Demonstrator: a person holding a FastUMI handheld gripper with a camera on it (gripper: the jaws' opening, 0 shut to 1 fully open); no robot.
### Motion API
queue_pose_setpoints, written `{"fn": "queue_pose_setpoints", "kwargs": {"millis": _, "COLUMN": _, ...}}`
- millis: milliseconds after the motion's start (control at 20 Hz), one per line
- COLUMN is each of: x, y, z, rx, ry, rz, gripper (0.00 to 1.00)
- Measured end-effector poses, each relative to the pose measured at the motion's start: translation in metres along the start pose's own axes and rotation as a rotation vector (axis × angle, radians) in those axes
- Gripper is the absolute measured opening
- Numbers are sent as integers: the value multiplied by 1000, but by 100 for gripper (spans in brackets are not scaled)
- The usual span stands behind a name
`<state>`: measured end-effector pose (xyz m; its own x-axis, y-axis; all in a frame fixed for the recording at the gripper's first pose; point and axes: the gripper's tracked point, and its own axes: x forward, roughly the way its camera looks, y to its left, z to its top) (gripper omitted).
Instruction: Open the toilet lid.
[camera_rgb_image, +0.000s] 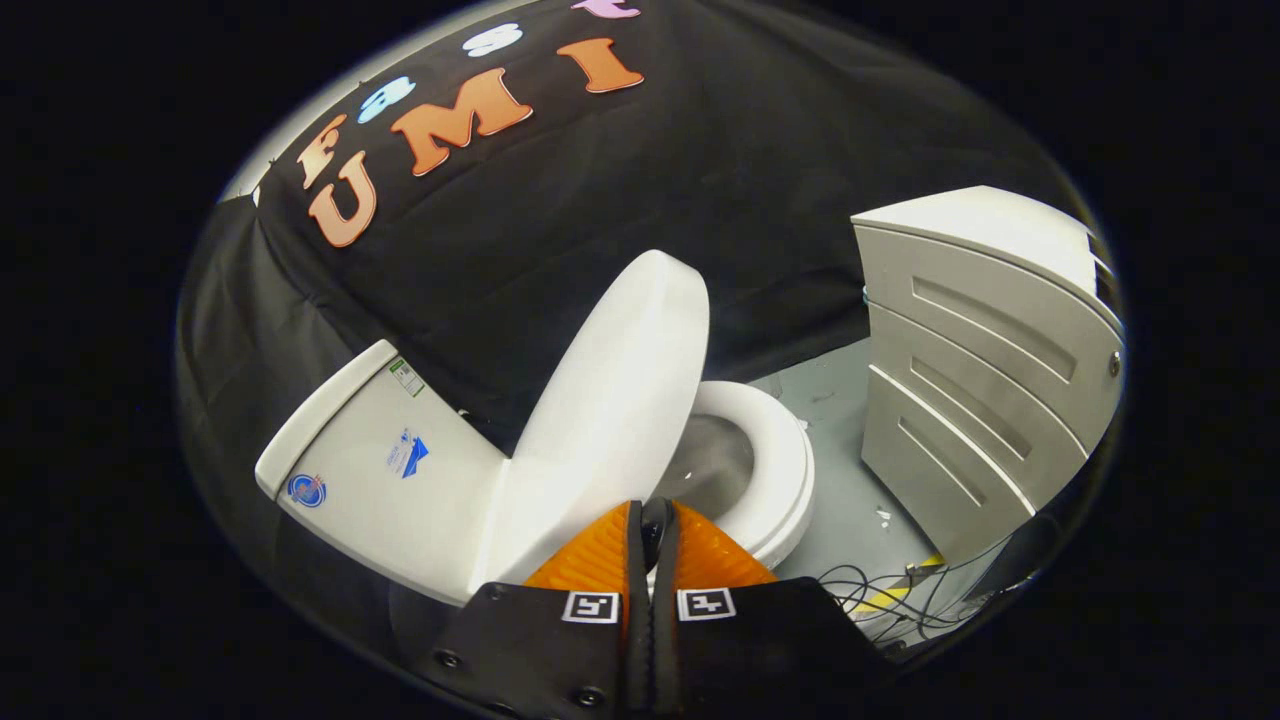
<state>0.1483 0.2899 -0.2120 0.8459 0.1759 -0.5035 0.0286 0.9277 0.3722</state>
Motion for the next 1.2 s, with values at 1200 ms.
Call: {"fn": "queue_pose_setpoints", "kwargs": {"millis": 1200, "x": -34, "y": 110, "z": 33, "rx": -328, "ry": -148, "rz": -90, "gripper": 8}}
